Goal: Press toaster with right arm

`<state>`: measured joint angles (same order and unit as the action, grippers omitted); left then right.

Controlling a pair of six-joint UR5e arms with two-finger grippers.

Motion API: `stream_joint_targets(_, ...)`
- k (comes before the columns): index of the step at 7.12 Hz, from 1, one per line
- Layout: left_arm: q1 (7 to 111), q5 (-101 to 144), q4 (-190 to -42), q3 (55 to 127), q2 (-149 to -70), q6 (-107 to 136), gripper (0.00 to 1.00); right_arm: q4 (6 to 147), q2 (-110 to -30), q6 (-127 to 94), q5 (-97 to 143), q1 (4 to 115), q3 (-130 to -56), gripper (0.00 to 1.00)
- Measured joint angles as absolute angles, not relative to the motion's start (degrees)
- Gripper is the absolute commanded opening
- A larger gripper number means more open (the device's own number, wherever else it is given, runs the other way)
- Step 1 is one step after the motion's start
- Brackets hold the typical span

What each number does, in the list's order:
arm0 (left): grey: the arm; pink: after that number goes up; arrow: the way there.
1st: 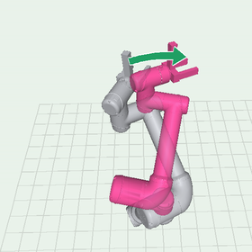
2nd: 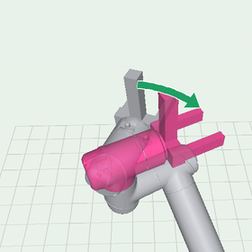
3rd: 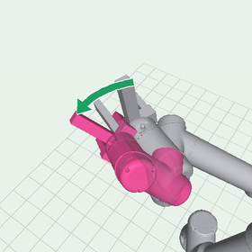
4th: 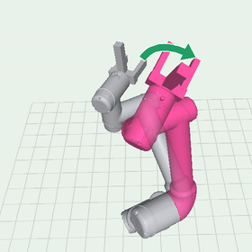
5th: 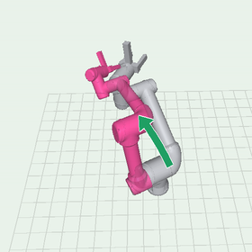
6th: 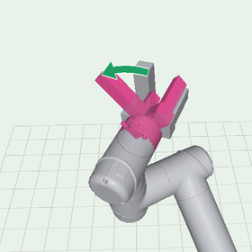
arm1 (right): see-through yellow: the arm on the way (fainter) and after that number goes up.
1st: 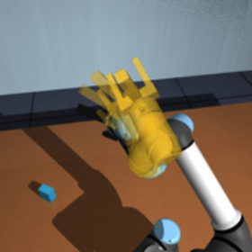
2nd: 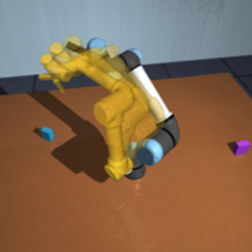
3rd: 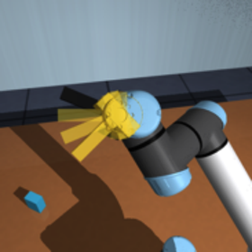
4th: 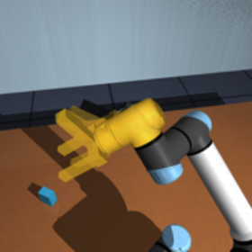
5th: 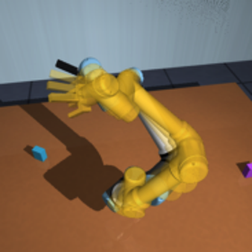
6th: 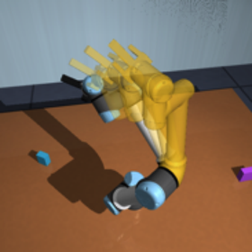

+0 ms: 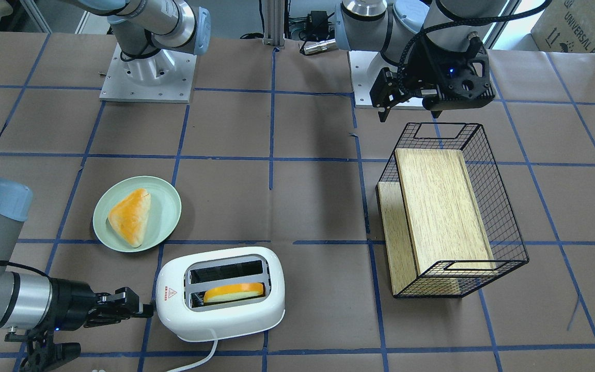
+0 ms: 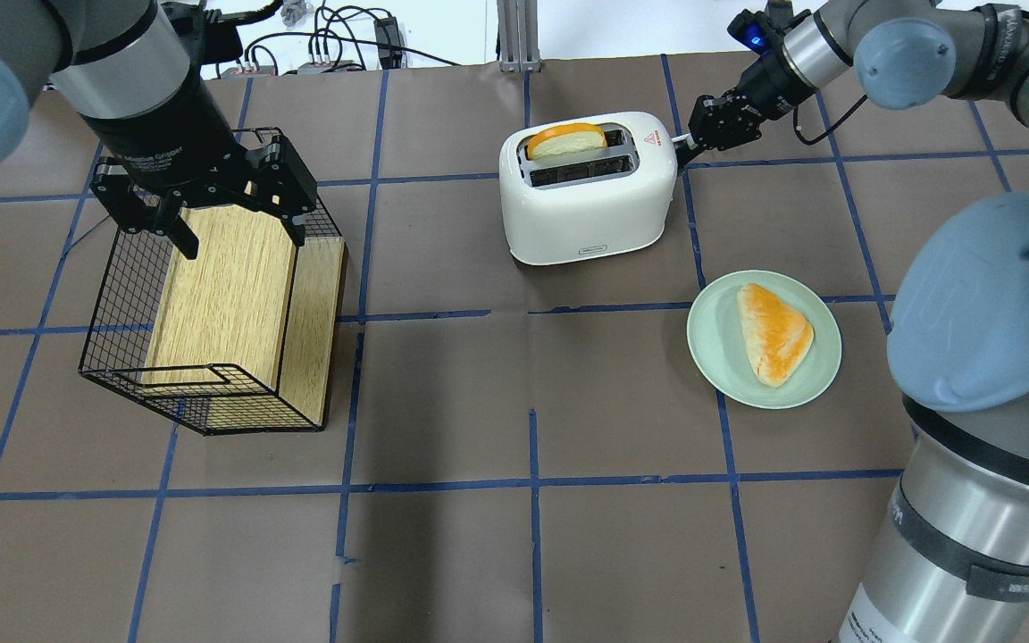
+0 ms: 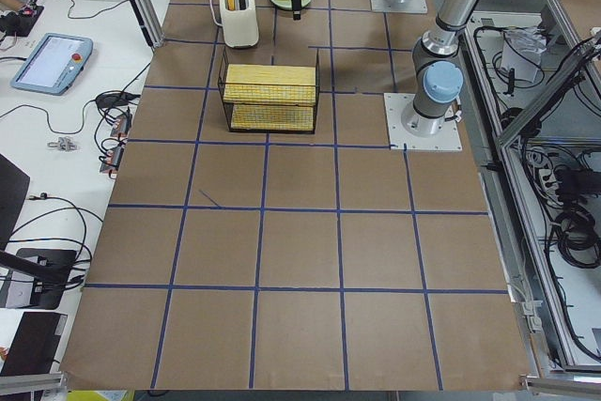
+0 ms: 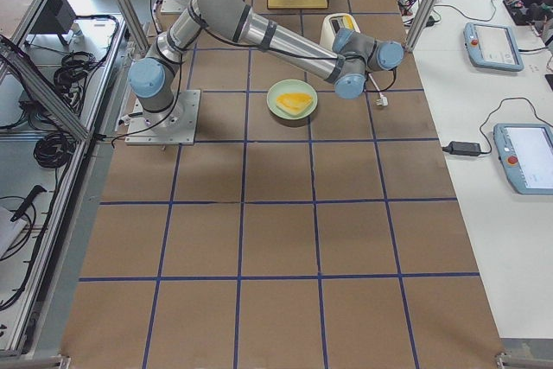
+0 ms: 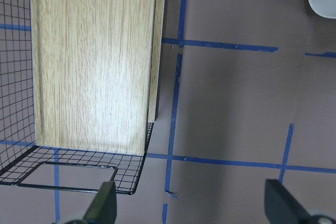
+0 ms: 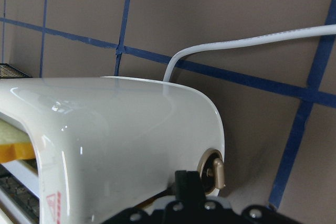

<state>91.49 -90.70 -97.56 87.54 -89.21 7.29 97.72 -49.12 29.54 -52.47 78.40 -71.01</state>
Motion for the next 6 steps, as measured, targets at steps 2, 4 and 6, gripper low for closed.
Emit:
stream_joint_targets(2,91.5,-90.7,-97.6,87.5,-89.2,7.3,1.00,98.3,-48.7,29.6,-52.5,78.4,-71.0,0.02)
stream_joint_targets(4,91.5,-90.7,-97.6,87.5,-89.2,7.3,1.00,99.0,-48.5,29.6,-52.5,78.4,-71.1,0.03)
stream_joint_targets(6,91.5,-90.7,-97.6,87.5,-89.2,7.3,1.00,99.3,-48.9,29.1,-52.7,78.4,-70.8,0.58)
